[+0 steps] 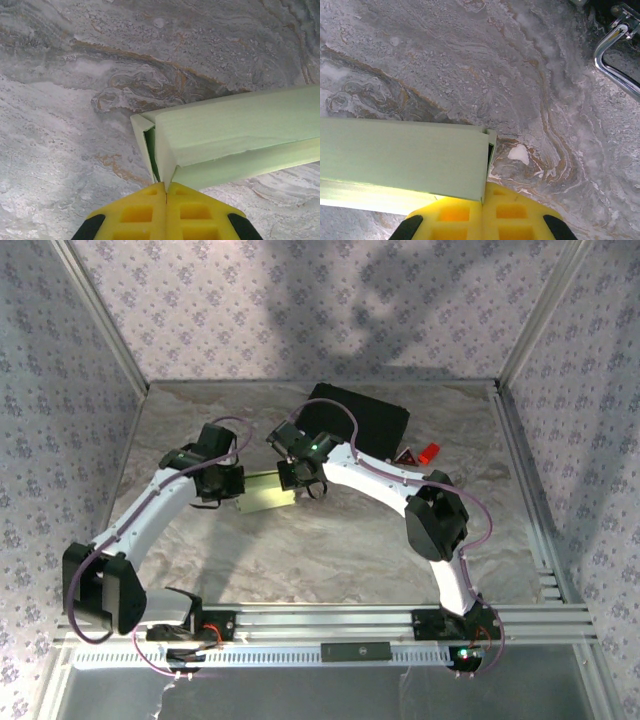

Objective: Fold the paper box

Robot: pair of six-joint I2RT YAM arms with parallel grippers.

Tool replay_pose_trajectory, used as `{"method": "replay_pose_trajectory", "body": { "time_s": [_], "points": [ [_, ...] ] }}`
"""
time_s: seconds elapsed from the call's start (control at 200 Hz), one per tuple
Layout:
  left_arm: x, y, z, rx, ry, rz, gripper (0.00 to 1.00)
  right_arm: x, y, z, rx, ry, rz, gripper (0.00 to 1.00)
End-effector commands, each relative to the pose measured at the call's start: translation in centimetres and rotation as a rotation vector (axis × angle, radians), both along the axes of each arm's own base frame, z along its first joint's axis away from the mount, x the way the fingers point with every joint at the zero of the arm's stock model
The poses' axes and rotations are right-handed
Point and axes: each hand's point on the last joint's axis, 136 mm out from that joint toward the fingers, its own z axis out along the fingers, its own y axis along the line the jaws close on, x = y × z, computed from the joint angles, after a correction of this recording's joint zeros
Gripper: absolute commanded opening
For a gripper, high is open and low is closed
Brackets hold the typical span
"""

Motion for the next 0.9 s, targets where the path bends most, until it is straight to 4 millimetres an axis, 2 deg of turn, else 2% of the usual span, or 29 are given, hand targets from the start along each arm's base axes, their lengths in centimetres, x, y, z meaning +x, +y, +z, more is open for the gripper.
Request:
{"method": "replay_pose_trajectory", "body": {
  "time_s": [0.0,0.365,0.59,0.895],
  "points": [
    [-0.1,-1.1,0.0,-0.052,0.001,-0.010,0.00,-1.2,0.2,-1.6,-0.051,0.048,0.034,0.00],
    [-0.9,0.3,-1.6,-0.010,-0.058,0.013,0.00,-1.3,0.0,-2.6,-0.073,0.003,0.035,0.00],
    [-1.3,0.3,-2.6,0.005,-0.045,0.007,0.00,-1.3,0.4,-1.8,-0.057,-0.005,0.043,0.00],
    [-1.1,0.7,-2.4,0.046,-0.040,0.017,0.00,-2.3,0.4,2.0,0.047,-0.014,0.049,0.34]
  ]
}}
